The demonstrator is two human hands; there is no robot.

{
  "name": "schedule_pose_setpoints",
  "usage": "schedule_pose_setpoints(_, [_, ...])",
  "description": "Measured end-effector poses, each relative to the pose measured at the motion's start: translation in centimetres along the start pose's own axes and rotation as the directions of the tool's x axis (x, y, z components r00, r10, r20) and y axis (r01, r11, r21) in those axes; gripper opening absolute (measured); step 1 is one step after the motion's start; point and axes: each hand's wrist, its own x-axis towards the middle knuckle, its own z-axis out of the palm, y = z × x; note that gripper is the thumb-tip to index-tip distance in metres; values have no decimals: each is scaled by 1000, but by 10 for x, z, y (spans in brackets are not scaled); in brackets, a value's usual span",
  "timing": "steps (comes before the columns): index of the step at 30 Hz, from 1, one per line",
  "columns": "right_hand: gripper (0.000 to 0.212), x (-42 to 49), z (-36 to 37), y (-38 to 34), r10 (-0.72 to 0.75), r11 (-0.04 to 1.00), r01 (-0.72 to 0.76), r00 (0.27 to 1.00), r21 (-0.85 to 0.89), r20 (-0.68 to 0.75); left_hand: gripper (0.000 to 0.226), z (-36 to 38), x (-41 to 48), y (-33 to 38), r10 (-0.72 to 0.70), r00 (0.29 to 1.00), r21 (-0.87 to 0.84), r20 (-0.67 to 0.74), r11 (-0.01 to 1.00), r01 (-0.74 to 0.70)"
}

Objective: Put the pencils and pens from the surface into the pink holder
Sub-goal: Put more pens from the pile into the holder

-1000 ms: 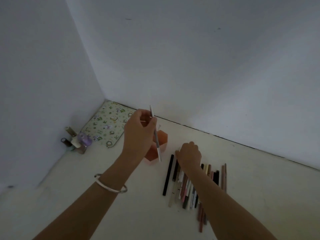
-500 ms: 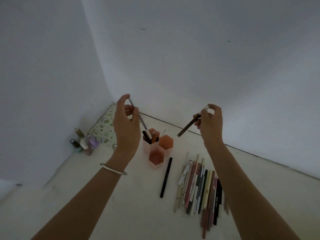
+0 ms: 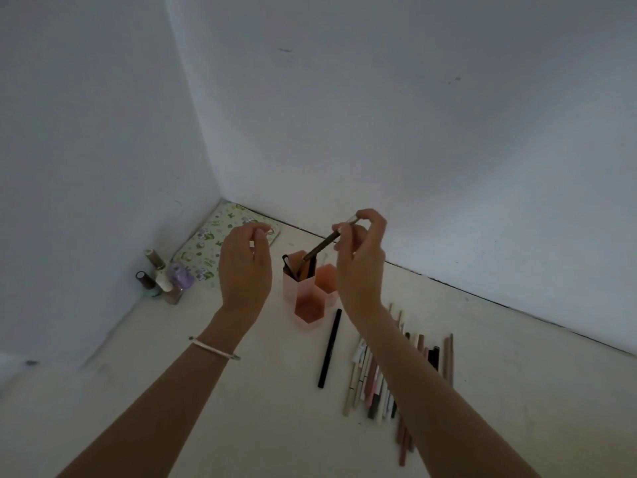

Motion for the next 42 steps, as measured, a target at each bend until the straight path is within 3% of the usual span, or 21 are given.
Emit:
schedule_pose_setpoints(3, [14,-8,9,12,-36,974,71,986,-217,161,27,-5,5,3,-35,999,-54,11,998,35])
schedule_pose_setpoints(6, [12,-18,12,26,-96,872,219,953,-438,286,25,-7,2,8,-27,999,-65,26,997,29])
schedule_pose_setpoints(8, [19,-22,9,31,-173,842,288,945,-457,276,20,-8,-5,17,-20,999,-65,49,998,24])
schedule_pose_setpoints(11, [28,-16,-8,27,-197,897,225,974,-380,113,16,-4,-30,35,44,979,-90,197,996,-26])
schedule_pose_setpoints(12, [28,-11,-16,25,-184,913,189,982,-361,47,17,1,-42,40,69,951,-66,301,997,-51])
schedule_pose_setpoints(15, [29,2,-46,22,-127,938,91,988,-334,-88,9,30,-85,41,83,781,175,620,955,-241])
schedule_pose_setpoints(18, [30,4,-75,24,-92,932,43,988,-359,-121,14,59,-114,28,-64,653,369,754,865,-341])
schedule_pose_setpoints(20, [31,0,-95,28,-75,922,21,989,-387,-125,20,74,-126,20,-124,613,457,781,782,-424])
schedule_pose_setpoints(27, [30,-25,-148,50,5,890,-86,984,-447,-179,45,103,-148,8,-217,632,570,744,699,-432])
schedule_pose_setpoints(30, [28,-33,-153,62,89,881,-157,981,-446,-170,50,104,-145,12,-201,635,536,746,747,-393])
schedule_pose_setpoints(32, [22,-34,-150,72,170,860,-214,976,-463,-136,55,101,-135,24,-144,662,443,735,842,-309])
schedule_pose_setpoints(34, [21,-34,-139,83,264,811,-255,963,-527,-59,67,95,-120,42,-54,705,258,707,948,-186])
schedule_pose_setpoints(36, [24,-35,-122,91,382,740,-291,924,-606,22,82,86,-106,62,6,757,121,654,986,-112])
schedule_pose_setpoints(38, [25,-36,-101,98,455,674,-283,887,-682,82,88,78,-95,75,55,802,57,594,992,-110])
schedule_pose_setpoints(42, [26,-38,-73,108,459,502,-102,873,-859,164,81,65,-85,83,109,860,47,499,987,-152])
